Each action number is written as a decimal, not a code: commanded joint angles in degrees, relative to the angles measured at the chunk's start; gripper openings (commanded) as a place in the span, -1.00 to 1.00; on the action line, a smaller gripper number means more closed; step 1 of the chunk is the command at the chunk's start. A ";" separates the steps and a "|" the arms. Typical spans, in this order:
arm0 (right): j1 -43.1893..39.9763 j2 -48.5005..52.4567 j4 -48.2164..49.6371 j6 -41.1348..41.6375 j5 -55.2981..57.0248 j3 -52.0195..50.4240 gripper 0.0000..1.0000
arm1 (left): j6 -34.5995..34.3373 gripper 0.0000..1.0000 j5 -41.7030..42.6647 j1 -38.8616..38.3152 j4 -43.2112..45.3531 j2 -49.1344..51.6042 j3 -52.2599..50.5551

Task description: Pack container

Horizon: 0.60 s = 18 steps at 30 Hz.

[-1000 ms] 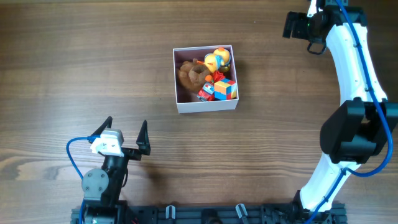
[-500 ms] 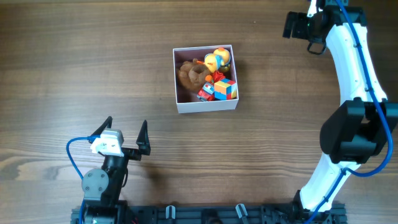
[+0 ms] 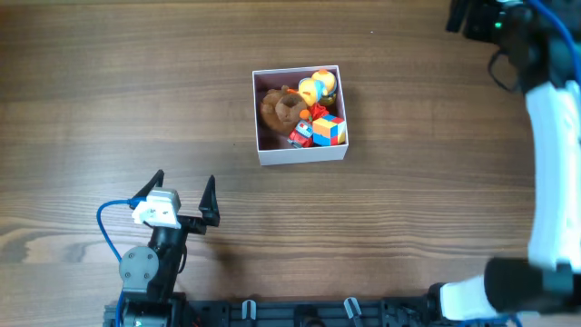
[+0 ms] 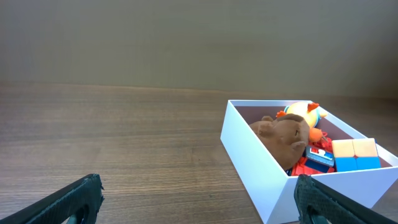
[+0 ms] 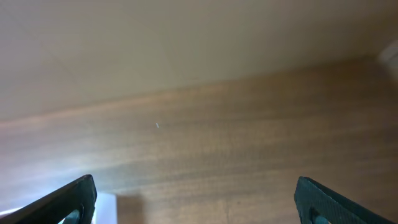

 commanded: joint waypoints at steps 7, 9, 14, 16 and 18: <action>-0.15 -20.59 0.24 -0.31 -0.50 -17.20 0.99 | 1.14 1.00 0.07 0.44 -0.44 -0.52 -0.17; -0.17 -26.75 0.22 -0.33 -0.50 -22.84 0.99 | 1.14 0.99 0.07 0.44 -0.44 -0.52 -0.17; -0.17 -42.07 -1.75 -0.31 -0.50 -32.30 1.00 | 1.14 0.99 0.04 0.44 -0.44 -0.52 -0.17; -0.17 -47.82 -4.07 -0.33 -0.50 -34.01 1.00 | 1.14 1.00 0.04 0.44 -0.44 -0.52 -0.17; -0.17 -52.13 -6.36 -0.31 -0.50 -34.73 0.99 | 1.14 1.00 0.04 0.44 -0.44 -0.52 -0.17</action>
